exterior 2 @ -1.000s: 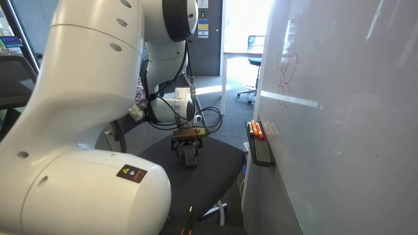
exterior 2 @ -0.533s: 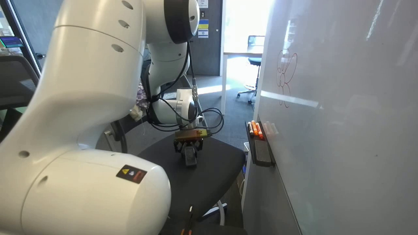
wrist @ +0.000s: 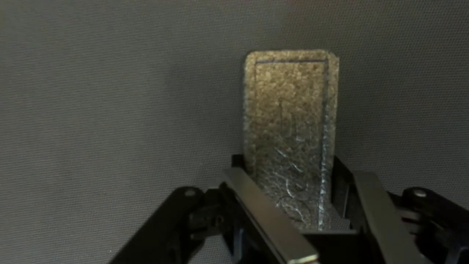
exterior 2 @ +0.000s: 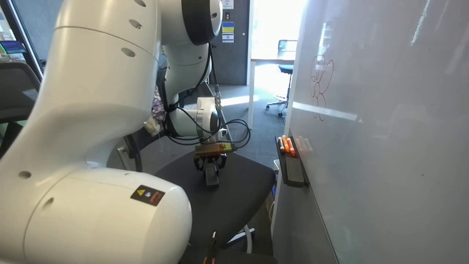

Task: Use the duster to erase the markings on the whiteboard

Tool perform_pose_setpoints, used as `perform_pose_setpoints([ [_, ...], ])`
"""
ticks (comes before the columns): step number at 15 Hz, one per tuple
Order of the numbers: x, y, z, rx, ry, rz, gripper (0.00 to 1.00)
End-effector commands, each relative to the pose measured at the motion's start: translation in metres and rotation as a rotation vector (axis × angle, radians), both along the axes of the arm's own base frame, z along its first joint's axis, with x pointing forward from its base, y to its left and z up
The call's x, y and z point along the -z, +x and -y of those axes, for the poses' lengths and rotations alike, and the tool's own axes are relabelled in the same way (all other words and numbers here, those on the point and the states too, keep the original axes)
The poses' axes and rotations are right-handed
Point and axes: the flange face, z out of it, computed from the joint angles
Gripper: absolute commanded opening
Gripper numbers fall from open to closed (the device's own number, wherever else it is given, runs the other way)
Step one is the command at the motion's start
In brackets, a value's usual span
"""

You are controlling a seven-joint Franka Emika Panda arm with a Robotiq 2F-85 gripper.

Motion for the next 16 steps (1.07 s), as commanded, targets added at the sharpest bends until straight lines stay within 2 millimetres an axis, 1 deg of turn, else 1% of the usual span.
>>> perform_pose_setpoints([
  [1,-0.062,-0.027,0.004,0.025,-0.052,-0.005,0.31],
  [3,-0.096,-0.040,0.009,0.060,-0.093,-0.013,0.31],
  [5,-0.133,-0.051,0.015,0.129,-0.171,0.016,0.31],
  [8,-0.191,-0.065,0.018,0.203,-0.339,0.063,0.31],
  [11,-0.242,-0.077,0.016,0.270,-0.509,0.091,0.31],
  [13,-0.270,-0.085,0.014,0.313,-0.612,0.115,0.31],
  [16,-0.296,-0.092,0.015,0.377,-0.749,0.168,0.31],
])
